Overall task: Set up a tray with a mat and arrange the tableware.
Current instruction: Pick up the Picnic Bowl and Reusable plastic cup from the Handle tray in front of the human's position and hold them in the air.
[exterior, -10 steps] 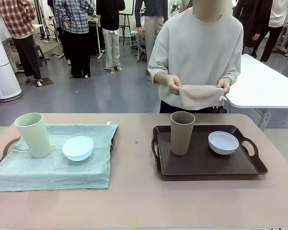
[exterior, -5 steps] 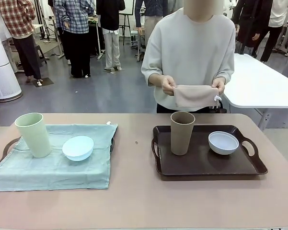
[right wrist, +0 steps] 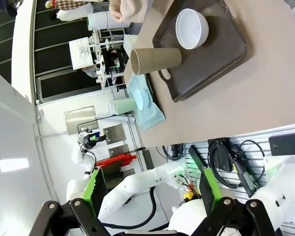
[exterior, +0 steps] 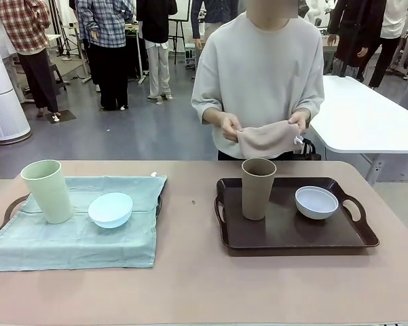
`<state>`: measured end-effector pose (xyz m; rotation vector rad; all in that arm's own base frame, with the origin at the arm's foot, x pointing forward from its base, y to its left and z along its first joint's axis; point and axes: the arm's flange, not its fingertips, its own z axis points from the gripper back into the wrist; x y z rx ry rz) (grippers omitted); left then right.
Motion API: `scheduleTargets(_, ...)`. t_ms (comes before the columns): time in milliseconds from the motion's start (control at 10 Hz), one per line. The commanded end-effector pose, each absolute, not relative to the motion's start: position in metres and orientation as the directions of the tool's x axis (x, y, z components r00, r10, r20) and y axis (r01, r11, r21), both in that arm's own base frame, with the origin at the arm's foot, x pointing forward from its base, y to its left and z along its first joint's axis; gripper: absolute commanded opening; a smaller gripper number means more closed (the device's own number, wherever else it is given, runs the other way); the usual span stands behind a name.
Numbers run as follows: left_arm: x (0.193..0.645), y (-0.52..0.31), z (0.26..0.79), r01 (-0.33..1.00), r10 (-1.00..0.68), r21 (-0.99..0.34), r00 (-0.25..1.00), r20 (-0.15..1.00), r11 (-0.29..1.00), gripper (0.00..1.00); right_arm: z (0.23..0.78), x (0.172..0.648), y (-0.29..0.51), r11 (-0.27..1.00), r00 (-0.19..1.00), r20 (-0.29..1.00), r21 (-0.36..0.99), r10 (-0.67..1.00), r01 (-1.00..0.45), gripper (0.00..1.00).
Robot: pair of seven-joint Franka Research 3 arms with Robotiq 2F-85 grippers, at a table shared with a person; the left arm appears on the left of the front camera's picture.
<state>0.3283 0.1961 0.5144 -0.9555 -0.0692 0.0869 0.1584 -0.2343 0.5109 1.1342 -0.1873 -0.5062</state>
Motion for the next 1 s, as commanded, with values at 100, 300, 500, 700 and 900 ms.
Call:
scheduleTargets(100,0.329,0.194,0.512,-0.045,0.125,-0.822,0.992,0.032,0.567,1.00,0.510,0.160,-0.235,0.317,0.878,-0.096,0.910,-0.469,0.269,1.00)
scheduleTargets(300,0.329,0.194,0.512,-0.045,0.125,-0.822,0.992,0.032,0.567,1.00,0.510,0.160,-0.235,0.317,0.878,-0.096,0.910,-0.469,0.269,1.00)
scheduleTargets(500,0.329,0.194,0.512,-0.045,0.125,-0.822,0.992,0.032,0.567,1.00,0.510,0.160,-0.235,0.317,0.878,-0.096,0.910,-0.469,0.269,1.00)
scheduleTargets(700,0.329,0.194,0.512,-0.045,0.125,-0.822,0.992,0.032,0.567,1.00,0.510,0.160,-0.235,0.317,0.878,-0.096,0.910,-0.469,0.269,1.00)
scheduleTargets(900,0.335,0.174,0.526,0.017,0.027,-0.814,0.999,0.041,0.580,1.00,0.519,0.166,-0.222,0.382,0.892,-0.047,0.892,-0.450,0.240,1.00)
